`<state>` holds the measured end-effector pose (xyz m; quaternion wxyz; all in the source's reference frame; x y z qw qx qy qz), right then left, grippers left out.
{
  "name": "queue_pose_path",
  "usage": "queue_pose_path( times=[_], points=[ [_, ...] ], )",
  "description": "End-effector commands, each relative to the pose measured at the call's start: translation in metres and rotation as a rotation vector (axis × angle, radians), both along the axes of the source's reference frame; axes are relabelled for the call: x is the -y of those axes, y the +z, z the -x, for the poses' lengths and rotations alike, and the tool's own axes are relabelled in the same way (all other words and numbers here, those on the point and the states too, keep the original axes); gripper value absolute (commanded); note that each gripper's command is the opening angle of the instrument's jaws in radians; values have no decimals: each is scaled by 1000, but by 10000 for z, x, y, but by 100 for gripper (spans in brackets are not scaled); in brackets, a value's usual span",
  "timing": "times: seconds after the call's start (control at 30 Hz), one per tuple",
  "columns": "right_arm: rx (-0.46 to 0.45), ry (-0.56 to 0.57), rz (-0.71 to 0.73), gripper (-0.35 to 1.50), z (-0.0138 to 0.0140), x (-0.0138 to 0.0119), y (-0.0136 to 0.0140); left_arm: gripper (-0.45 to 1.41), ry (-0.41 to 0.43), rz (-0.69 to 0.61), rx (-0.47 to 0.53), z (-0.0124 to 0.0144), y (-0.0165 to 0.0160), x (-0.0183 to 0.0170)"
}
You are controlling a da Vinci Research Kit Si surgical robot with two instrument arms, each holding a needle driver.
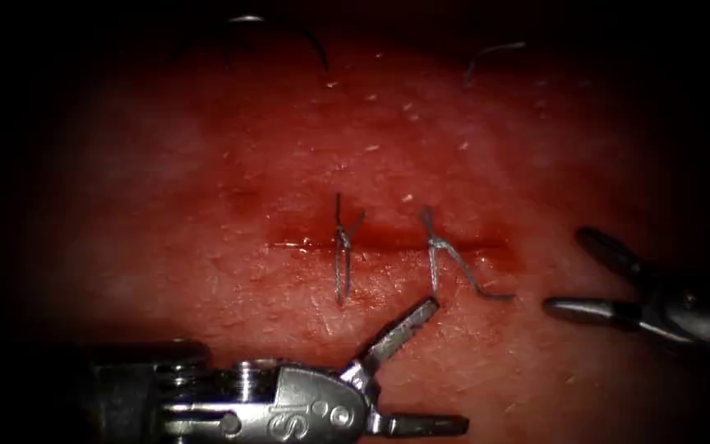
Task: Wound Closure
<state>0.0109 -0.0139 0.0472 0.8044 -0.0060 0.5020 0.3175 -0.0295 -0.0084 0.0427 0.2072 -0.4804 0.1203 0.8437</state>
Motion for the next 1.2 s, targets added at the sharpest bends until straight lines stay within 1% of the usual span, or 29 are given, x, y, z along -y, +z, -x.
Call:
queue_pose_path(
  times=[0.03, 0.17, 0.23, 0.33, 0.43, 0.53, 0.57, 0.6, 0.63, 0.7, 0.73, 0.83, 0.9, 0.93, 0.97, 1.0, 1.03, 1.1, 1.2],
  points=[
    [4, -1, 2, 125, -3, 7, 4, 59, -7, 15, -30, 11, 11, -7],
    [24, 13, 6, 123, 1, 8, 3, 54, -35, 29, -74, 29, 31, -21],
    [30, 18, 6, 123, 2, 8, 3, 42, -47, 30, -84, 36, 38, -25],
    [31, 19, 7, 123, 3, 8, 3, 34, -49, 32, -82, 45, 44, -28],
    [31, 19, 7, 123, 2, 9, 3, 17, -48, 33, -77, 49, 46, -29],
    [32, 20, 7, 123, 2, 9, 3, -3, -45, 36, -80, 49, 46, -31],
    [32, 21, 7, 123, 1, 9, 3, -6, -45, 36, -80, 49, 45, -31],
    [32, 21, 7, 123, 1, 9, 4, -16, -42, 39, -82, 47, 45, -32],
    [32, 21, 7, 123, 1, 9, 4, -16, -42, 39, -82, 47, 45, -32],
    [35, 19, 12, 123, 0, 9, 4, -31, -35, 47, -88, 47, 44, -31],
    [36, 20, 12, 123, -1, 8, 4, -45, -35, 47, -88, 47, 44, -30],
    [39, 0, 34, 121, -4, 7, 6, -45, -33, 47, -87, 45, 42, -29],
    [11, -71, 86, 121, -6, 4, 8, -45, -32, 45, -85, 42, 40, -29],
    [-26, -123, 125, 120, -9, 2, 11, -45, -31, 44, -84, 41, 39, -29],
    [-86, -184, 178, 116, -12, -1, 15, -45, -30, 42, -83, 39, 37, -30],
    [-138, -256, 256, 116, -19, -6, 23, -45, -28, 39, -80, 35, 34, -32],
    [-165, -308, 311, 116, -27, -12, 34, -45, -27, 36, -78, 32, 31, -34],
    [-177, -330, 336, 120, -31, -15, 39, -45, -26, 34, -77, 31, 29, -35],
    [-228, -376, 368, 125, -44, -21, 54, -45, -26, 31, -75, 29, 25, -35]
  ],
)
